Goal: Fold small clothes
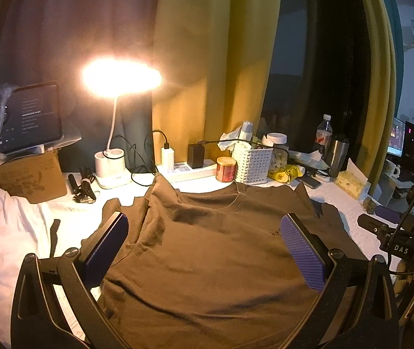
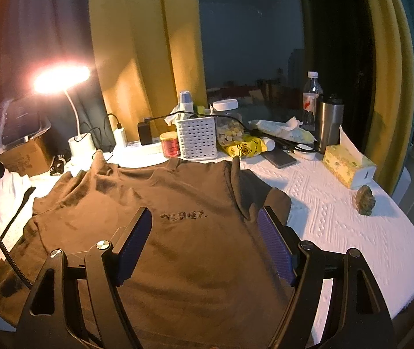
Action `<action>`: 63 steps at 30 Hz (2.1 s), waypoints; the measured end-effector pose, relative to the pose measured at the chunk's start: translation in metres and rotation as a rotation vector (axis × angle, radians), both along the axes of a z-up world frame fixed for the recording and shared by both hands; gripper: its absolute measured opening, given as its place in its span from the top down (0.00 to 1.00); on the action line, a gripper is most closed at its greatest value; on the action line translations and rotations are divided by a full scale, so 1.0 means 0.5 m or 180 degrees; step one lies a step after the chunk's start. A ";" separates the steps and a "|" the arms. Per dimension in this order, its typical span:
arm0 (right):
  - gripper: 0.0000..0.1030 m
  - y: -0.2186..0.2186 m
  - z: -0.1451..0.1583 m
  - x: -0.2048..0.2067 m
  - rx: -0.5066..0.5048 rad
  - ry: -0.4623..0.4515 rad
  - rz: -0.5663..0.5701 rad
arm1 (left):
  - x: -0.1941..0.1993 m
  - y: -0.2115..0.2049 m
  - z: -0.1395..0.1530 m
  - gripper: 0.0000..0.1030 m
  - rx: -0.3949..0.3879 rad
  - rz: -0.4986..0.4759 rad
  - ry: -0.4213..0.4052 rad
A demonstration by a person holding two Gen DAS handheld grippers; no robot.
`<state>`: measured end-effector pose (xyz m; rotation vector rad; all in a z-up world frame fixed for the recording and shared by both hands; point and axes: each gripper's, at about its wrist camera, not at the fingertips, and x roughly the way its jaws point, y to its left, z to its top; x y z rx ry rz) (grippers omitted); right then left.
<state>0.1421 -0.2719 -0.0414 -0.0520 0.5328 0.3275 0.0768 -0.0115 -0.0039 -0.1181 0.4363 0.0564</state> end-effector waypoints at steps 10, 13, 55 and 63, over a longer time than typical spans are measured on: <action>0.24 -0.026 -0.009 0.084 -0.0022 0.0126 -0.0039 | 0.076 -0.016 -0.007 0.01 0.0006 -0.0042 0.0149; 0.24 -0.033 -0.014 0.110 -0.0036 0.0152 -0.0049 | 0.100 -0.021 -0.014 0.01 0.0003 -0.0050 0.0212; 0.94 -0.094 -0.207 0.436 -0.0536 0.1122 0.0315 | 0.344 0.003 -0.165 0.01 -0.0219 -0.0154 0.1010; 0.95 -0.135 -0.124 0.393 -0.0406 0.0775 0.0008 | 0.319 0.019 -0.148 0.01 -0.0253 -0.0171 0.0956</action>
